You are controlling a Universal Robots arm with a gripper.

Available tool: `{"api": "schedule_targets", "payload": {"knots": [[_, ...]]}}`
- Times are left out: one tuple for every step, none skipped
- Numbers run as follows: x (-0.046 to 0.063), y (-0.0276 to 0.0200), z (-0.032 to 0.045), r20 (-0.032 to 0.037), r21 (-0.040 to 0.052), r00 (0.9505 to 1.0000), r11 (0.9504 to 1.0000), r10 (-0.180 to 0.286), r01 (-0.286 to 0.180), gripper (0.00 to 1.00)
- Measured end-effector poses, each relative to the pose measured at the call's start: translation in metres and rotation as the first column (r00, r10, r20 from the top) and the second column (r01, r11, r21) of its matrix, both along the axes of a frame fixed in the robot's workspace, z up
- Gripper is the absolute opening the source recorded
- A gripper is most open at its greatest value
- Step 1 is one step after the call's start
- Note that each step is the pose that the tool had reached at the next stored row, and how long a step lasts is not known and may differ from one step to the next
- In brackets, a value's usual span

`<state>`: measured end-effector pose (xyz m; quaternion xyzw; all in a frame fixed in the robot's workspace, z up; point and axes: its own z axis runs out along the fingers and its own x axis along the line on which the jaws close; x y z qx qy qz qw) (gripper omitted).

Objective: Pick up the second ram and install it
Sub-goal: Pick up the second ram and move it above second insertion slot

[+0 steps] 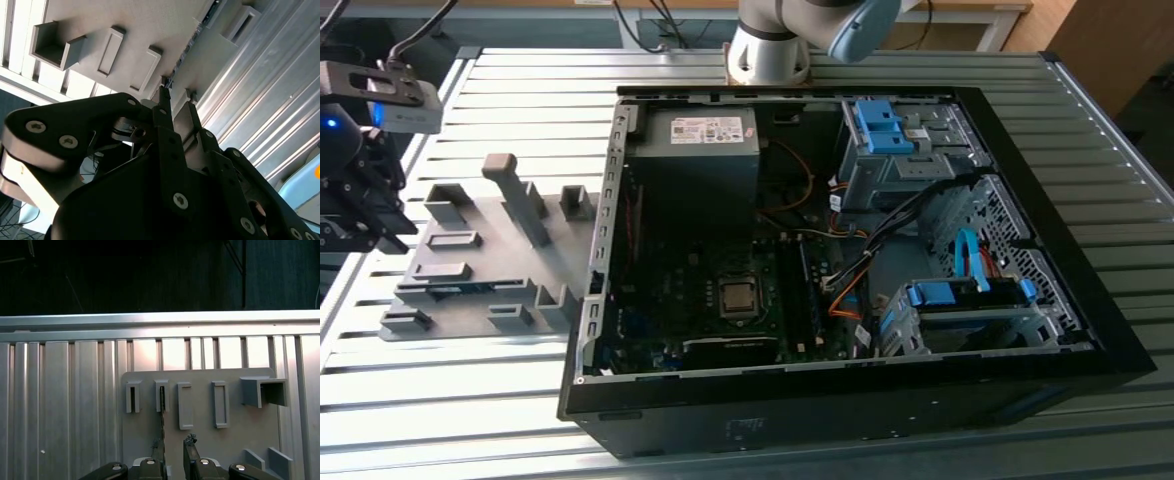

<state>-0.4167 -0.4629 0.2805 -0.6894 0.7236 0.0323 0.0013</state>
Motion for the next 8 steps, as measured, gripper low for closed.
{"api": "schedule_targets", "payload": {"knots": [[0.0,-0.0001,-0.0009,0.0001,0.0002,1.0,1.0,0.0,0.0,0.3],[0.0,-0.0001,-0.0017,0.0,0.0003,1.0,1.0,0.0,0.0,0.3],[0.0001,-0.0001,-0.0026,0.0,0.0004,1.0,1.0,0.0,0.0,0.3],[0.0001,-0.0001,-0.0035,-0.0001,0.0002,1.0,1.0,0.0,0.0,0.3],[0.0001,-0.0001,-0.0044,-0.0001,0.0003,1.0,1.0,0.0,0.0,0.3],[0.0001,-0.0001,-0.0055,0.0,0.0003,1.0,1.0,0.0,0.0,0.31],[0.0001,-0.0001,-0.0067,0.0,0.0004,1.0,1.0,0.0,0.0,0.31],[0.0001,-0.0001,-0.0078,0.0,0.0004,1.0,1.0,0.001,-0.001,0.38]]}}
